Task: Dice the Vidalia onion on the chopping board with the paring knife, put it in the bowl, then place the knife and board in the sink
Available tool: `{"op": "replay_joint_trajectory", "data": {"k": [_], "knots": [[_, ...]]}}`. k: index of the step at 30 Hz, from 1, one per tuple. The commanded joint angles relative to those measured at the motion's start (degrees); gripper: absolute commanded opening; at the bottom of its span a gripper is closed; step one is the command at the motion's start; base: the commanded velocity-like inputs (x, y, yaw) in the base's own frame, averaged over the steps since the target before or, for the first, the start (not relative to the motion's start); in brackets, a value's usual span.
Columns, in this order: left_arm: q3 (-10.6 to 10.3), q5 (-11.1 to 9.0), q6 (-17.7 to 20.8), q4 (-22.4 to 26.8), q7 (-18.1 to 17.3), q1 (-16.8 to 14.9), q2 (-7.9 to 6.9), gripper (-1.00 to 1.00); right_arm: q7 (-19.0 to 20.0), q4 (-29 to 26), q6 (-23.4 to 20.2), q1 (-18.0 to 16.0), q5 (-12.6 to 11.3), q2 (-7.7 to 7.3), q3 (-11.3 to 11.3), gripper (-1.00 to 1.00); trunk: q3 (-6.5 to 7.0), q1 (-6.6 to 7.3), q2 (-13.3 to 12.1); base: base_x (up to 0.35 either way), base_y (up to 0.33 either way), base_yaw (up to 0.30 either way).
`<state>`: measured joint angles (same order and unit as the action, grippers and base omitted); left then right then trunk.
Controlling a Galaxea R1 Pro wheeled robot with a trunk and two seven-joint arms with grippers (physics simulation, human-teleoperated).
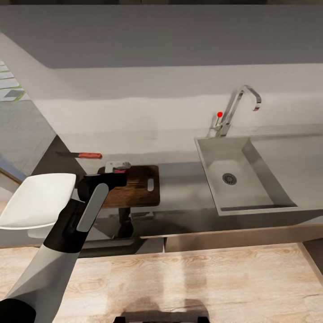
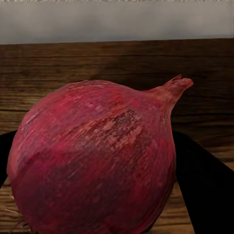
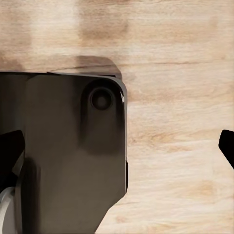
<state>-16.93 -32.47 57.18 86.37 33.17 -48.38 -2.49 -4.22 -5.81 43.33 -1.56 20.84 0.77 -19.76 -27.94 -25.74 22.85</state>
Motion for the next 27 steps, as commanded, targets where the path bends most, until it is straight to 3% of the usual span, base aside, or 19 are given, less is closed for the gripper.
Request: {"op": "replay_joint_trajectory", "data": {"k": [1, 2, 3, 20, 27], "knots": [[-0.1, -1.0, 0.0, -2.0, 0.5, 0.0, -0.06, -1.00, -0.4, 0.0, 0.1, 0.0, 0.6, 0.02, -0.2, 1.00, -0.09, -0.05, 0.1, 0.000, 0.000, 0.000], [-0.1, -1.0, 0.0, -2.0, 0.5, 0.0, -0.06, -1.00, -0.4, 0.0, 0.1, 0.0, 0.6, 0.02, -0.2, 1.00, -0.10, -0.05, 0.1, 0.000, 0.000, 0.000], [-0.1, -1.0, -0.1, -1.9, 0.6, 0.0, -0.08, 1.00, -0.4, 0.0, 0.1, 0.0, 0.6, 0.02, -0.2, 1.00, -0.10, -0.05, 0.1, 0.000, 0.000, 0.000], [-0.1, -1.0, 0.0, -1.3, 0.5, 0.0, 0.02, 1.00, -0.4, 0.0, 0.2, 0.0, 0.6, 0.02, -0.2, 1.00, -0.11, -0.05, 0.1, 0.000, 0.000, 0.000], [0.4, -1.1, 0.1, 1.7, 0.6, 0.0, 0.14, 1.00, -0.4, 0.0, 0.1, 0.0, 0.6, 0.02, -0.2, 1.00, -0.11, -0.05, 0.1, 0.000, 0.000, 0.000]]}}
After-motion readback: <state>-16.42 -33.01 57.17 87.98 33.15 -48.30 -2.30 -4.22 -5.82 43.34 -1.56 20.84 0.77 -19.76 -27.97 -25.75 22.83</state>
